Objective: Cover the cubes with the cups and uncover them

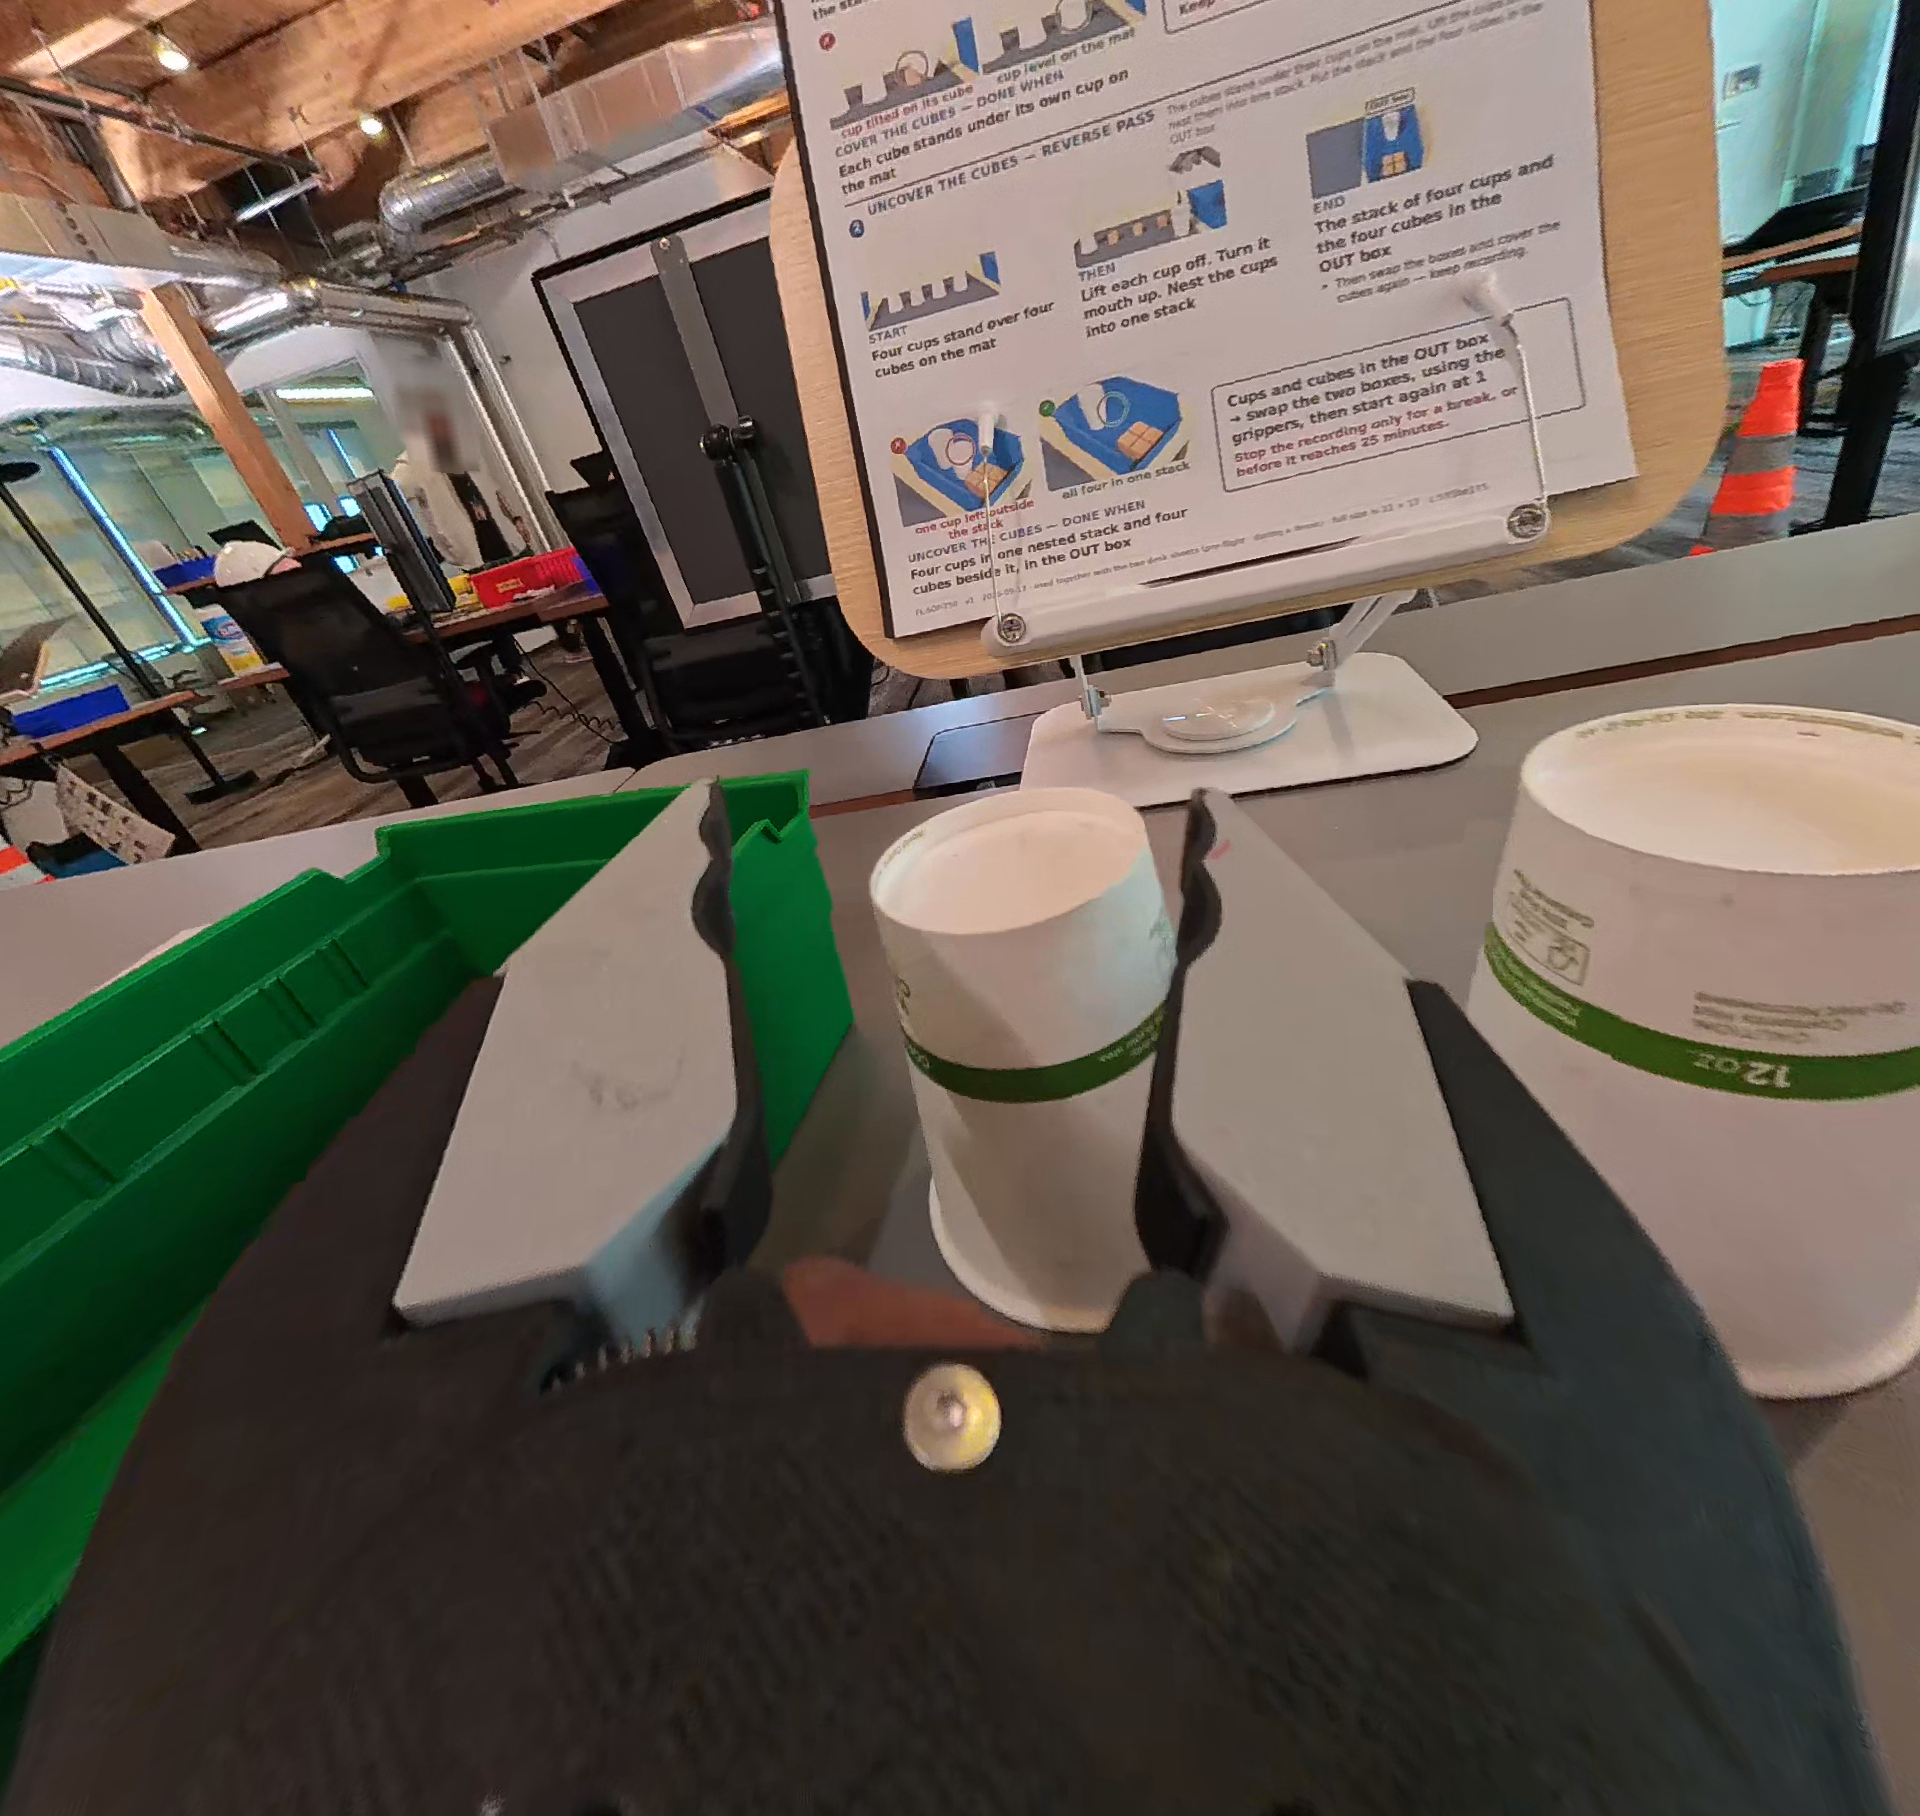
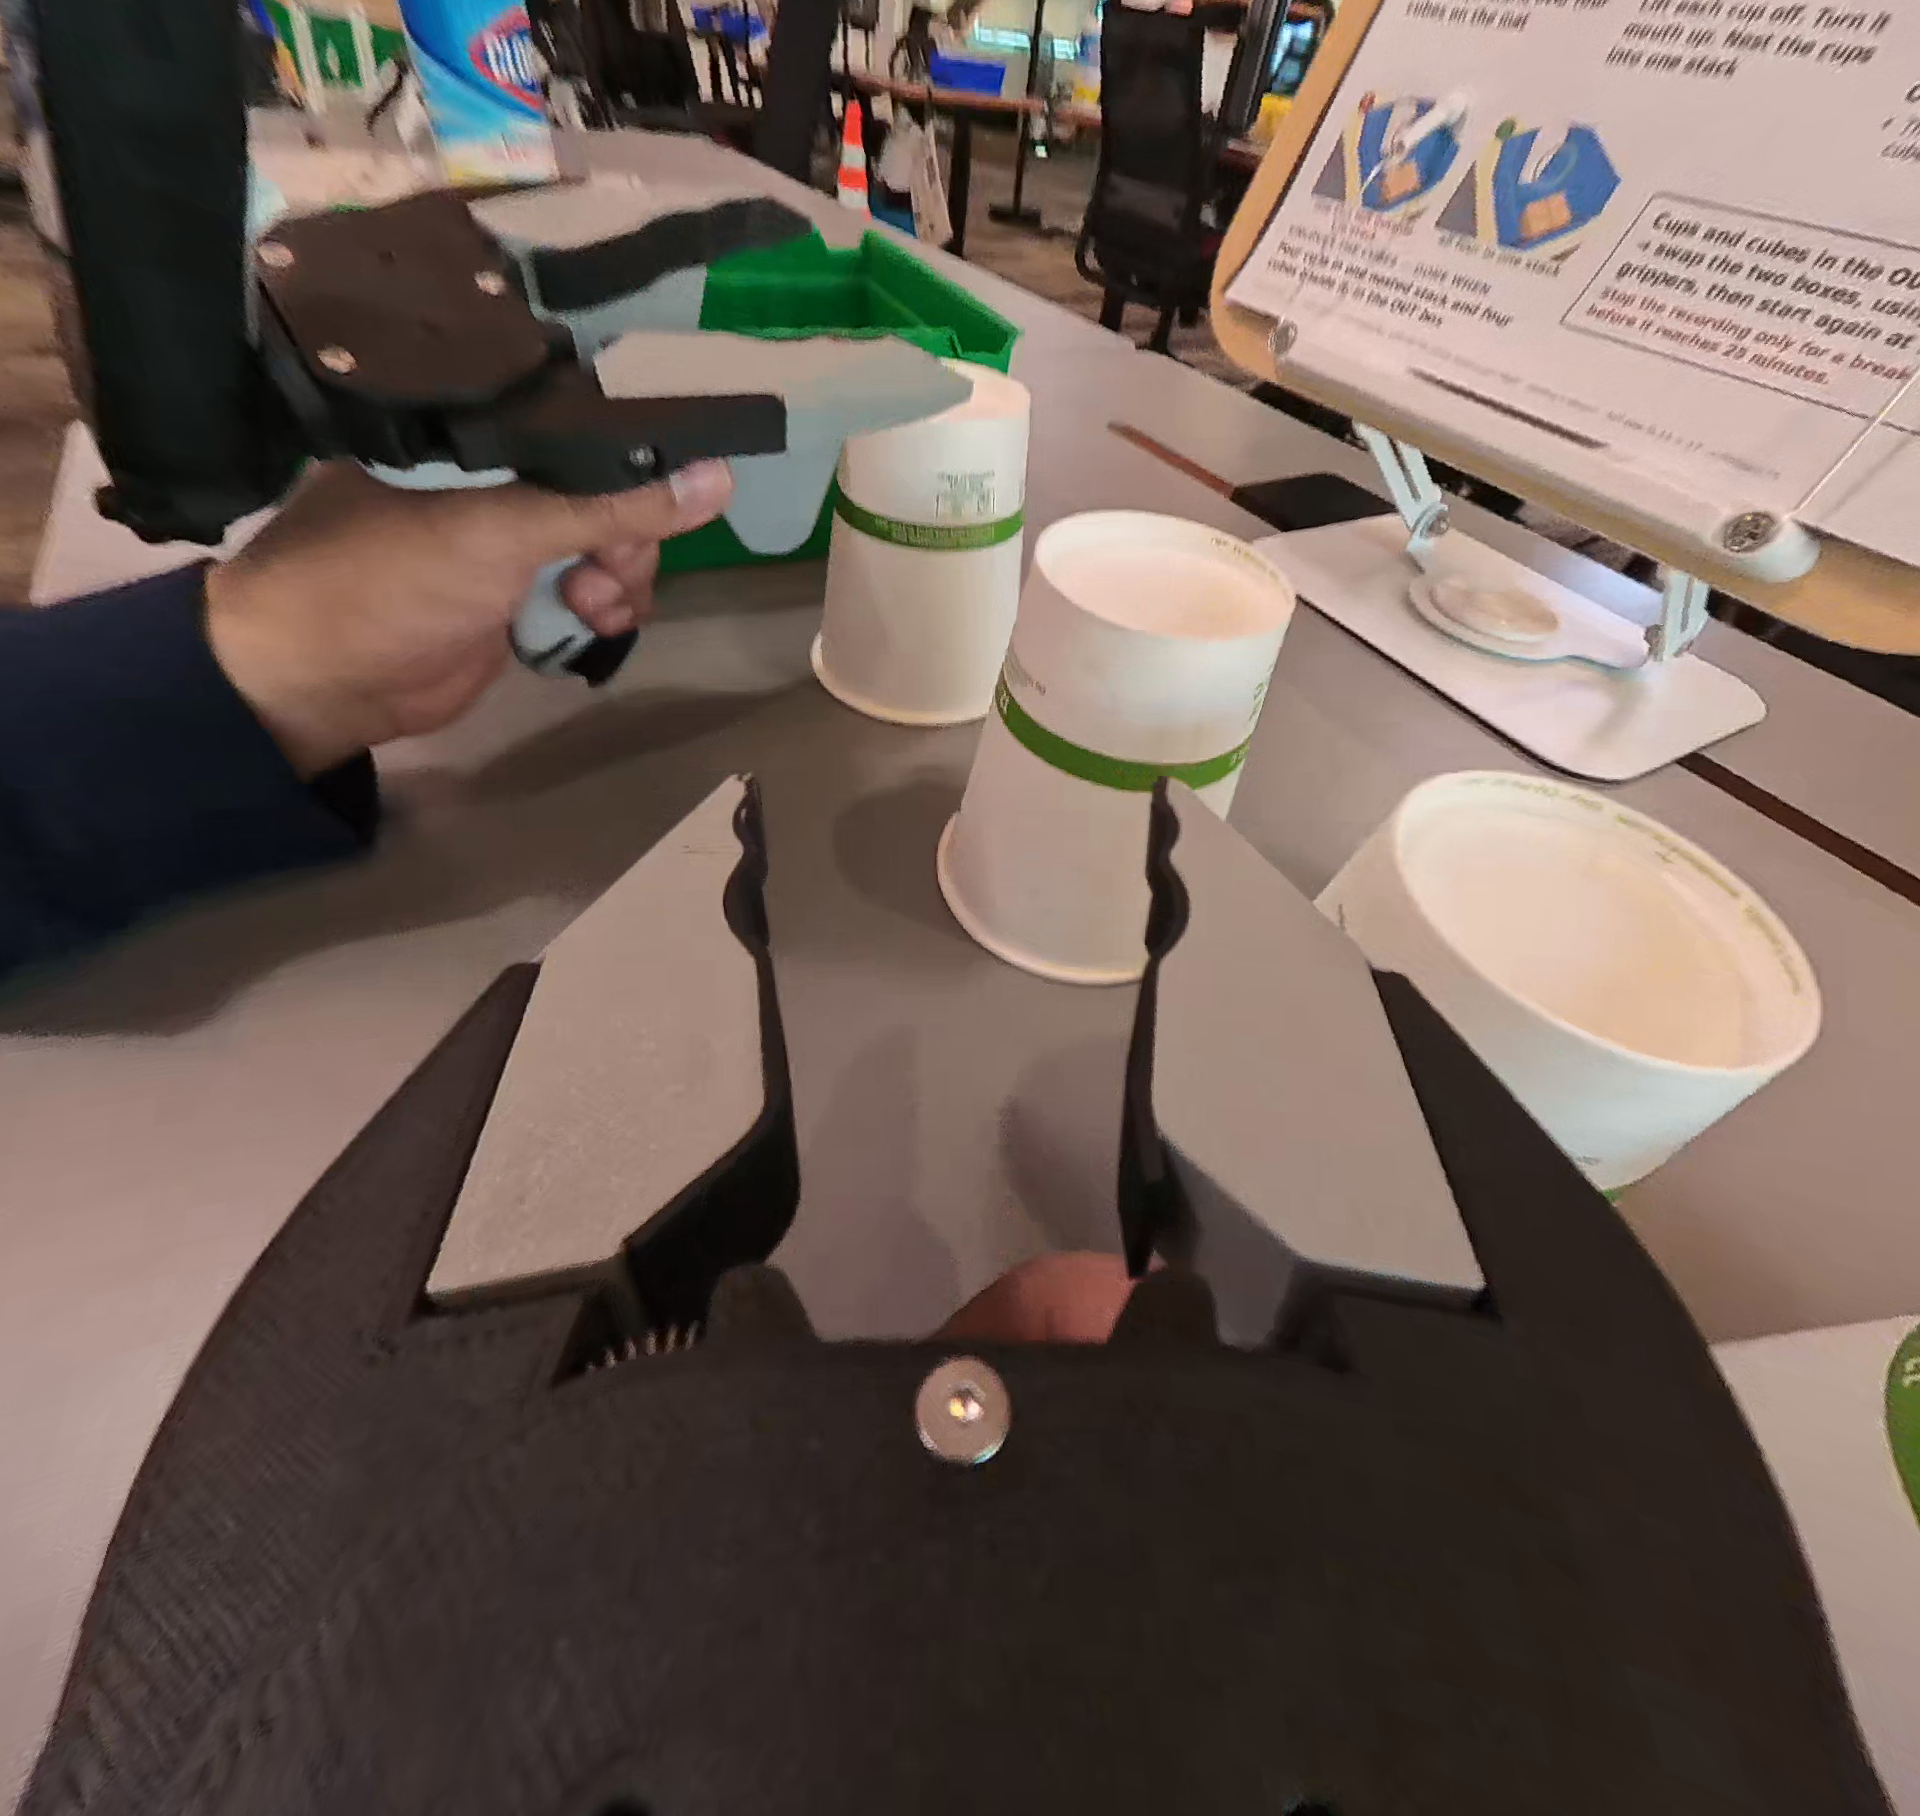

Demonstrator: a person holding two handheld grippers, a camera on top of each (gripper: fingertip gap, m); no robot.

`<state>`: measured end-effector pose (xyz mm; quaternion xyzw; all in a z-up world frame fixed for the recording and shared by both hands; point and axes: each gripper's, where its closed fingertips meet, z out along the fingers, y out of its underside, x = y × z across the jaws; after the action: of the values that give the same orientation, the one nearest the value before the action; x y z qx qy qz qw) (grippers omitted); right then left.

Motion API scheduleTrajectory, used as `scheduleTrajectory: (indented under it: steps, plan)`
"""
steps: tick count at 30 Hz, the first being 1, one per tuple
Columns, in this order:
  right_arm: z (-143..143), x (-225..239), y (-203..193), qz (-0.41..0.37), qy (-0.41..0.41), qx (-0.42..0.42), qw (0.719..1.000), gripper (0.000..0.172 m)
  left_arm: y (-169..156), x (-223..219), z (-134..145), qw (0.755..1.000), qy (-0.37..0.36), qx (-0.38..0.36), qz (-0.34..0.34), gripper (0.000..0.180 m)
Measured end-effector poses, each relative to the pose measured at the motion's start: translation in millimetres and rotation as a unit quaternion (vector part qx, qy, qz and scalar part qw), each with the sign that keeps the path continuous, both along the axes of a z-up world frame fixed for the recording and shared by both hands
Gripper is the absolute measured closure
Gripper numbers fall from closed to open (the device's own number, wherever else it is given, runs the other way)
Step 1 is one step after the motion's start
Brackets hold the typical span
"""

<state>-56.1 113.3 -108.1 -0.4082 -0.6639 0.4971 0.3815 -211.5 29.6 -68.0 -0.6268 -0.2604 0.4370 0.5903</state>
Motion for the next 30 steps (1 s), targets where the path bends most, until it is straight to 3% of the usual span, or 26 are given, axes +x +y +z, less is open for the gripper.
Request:
scheduleTrajectory:
  steps: [6, 13, 22, 30]
  plan:
    - [-5.6, -2.2, 2.8, -0.019, 0.002, 0.042, 0.999, 0.107, 5.9, 7.1, 2.9, 1.0, 0.012, -0.002, -0.016, 0.099]
    - [-3.1, -1.8, 3.3, -0.022, 0.013, 0.05, 0.998, 0.101, 10.1, 10.9, 2.8, 0.999, 0.016, -0.003, -0.028, 0.103]
    - [5.4, -5.3, 41.8, -0.167, 0.057, 0.18, 0.968, 0.092, 15.5, 14.8, 1.6, 0.999, 0.026, -0.019, -0.036, 0.107]
    - [8.3, -3.8, 39.4, -0.167, 0.062, 0.173, 0.969, 0.095, 16.7, 14.8, -0.5, 0.999, 0.026, -0.024, -0.036, 0.108]
